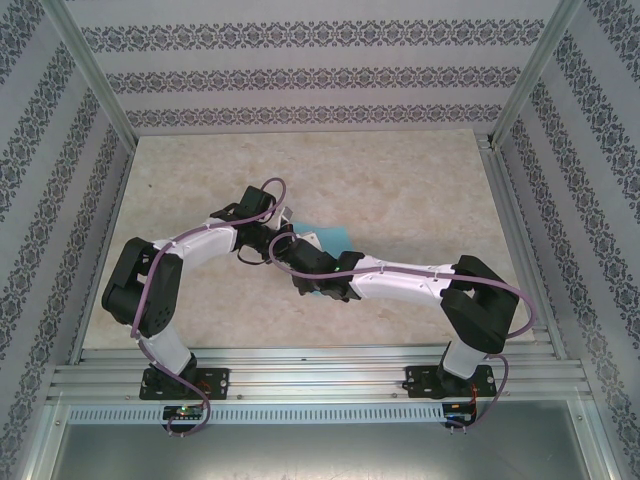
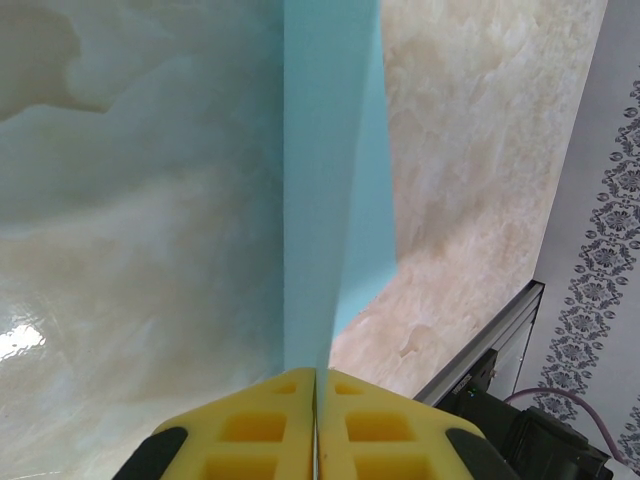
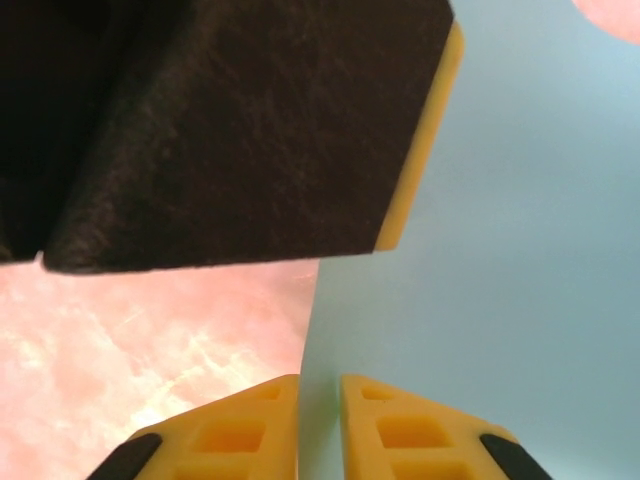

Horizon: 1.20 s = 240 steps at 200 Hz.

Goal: Fold a paper plane with a square sheet of paper (fold left side to right side)

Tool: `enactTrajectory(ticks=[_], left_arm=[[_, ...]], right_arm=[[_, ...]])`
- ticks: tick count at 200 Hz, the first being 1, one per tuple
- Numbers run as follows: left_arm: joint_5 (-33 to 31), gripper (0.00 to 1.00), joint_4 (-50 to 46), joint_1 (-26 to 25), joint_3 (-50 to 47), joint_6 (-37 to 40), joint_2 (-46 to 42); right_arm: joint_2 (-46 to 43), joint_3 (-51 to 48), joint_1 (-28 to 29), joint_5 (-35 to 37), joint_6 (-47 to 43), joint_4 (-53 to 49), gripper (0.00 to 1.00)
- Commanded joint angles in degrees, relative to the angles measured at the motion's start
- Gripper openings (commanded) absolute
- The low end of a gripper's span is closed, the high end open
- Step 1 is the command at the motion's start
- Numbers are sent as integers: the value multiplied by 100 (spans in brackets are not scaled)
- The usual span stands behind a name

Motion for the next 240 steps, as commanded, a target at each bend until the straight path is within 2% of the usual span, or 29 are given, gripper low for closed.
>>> enactTrajectory(ticks=[1,29,37,51,87,111,137,166,209,240], left_arm=[[-105,10,-120,-32,148,141,68],[-117,14,-143,3,152,187,19],[-103,21,-148,39,152,218,-68],[-52,33,-172,212,130,277,-344],[118,57,-431,1076,39,503,-1508],[110,66,-657,1677,-107,620,-2157],[234,67,-552,2114,-573,544,-2435],[390,65,-101,2154,-1232,386,-2327],[544,65,728,1873,-1941,158,-1915],[450,66,1347,1400,-2034,-131,-1464]], right_arm=[[-182,172,64,-98,-46,-86,13],[-269,144,55,-233,-32,-82,4],[-296,99,40,-349,0,-17,0],[-366,-9,-27,-585,89,127,0],[-512,-393,-282,-1324,499,881,0],[-486,-401,-342,-1522,647,1178,0],[-477,-577,-469,-1909,990,1828,0],[-537,-929,-661,-2256,1541,2639,0],[-521,-1387,-967,-2534,2034,3376,0],[-519,-1786,-1264,-2681,2223,3801,0]])
